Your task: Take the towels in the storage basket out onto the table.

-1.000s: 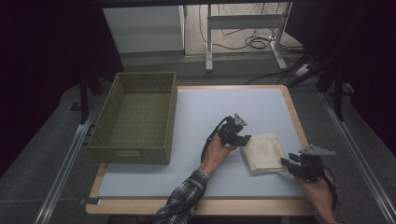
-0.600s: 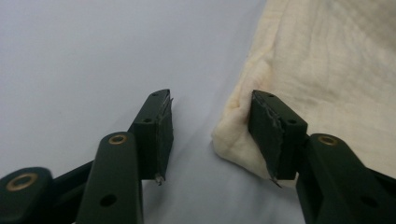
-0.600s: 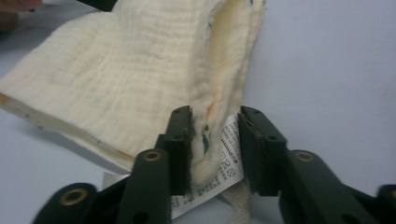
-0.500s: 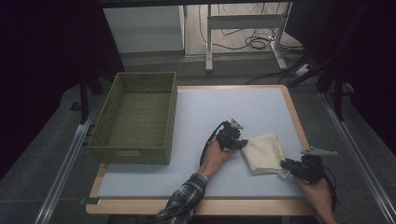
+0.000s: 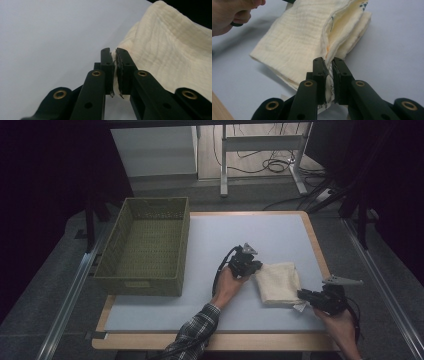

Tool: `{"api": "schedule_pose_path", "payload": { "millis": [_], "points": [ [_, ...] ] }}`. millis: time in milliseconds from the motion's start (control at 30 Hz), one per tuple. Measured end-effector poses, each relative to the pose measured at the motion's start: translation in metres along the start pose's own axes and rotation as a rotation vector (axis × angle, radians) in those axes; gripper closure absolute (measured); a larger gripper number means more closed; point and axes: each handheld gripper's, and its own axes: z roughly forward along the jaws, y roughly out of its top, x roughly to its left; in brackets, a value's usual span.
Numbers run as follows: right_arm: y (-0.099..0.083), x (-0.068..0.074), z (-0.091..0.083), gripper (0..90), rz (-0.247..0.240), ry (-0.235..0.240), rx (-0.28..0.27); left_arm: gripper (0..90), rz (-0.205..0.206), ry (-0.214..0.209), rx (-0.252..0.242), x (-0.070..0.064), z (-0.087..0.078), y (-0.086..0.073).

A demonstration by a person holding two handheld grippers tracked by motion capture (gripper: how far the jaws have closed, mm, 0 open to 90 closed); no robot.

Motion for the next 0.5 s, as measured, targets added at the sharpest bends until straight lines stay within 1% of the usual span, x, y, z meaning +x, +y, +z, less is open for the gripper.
{"api": "schedule_pose_path", "payload": {
  "millis": [67, 300, 500],
  "points": [
    [0.005, 0.004, 0.0, 81.6, -0.013, 0.005, -0.004, 84.7, 0.008, 0.011, -0.005, 0.002, -0.006, 0.002],
    [0.02, 0.017, 0.006, 81.4, -0.054, 0.03, -0.021, 84.6, 0.013, 0.05, -0.012, 0.01, -0.024, 0.004],
    [0.028, 0.025, 0.012, 81.3, -0.069, 0.051, -0.03, 84.6, 0.013, 0.077, -0.022, 0.016, -0.04, 0.005]
  ]
}}
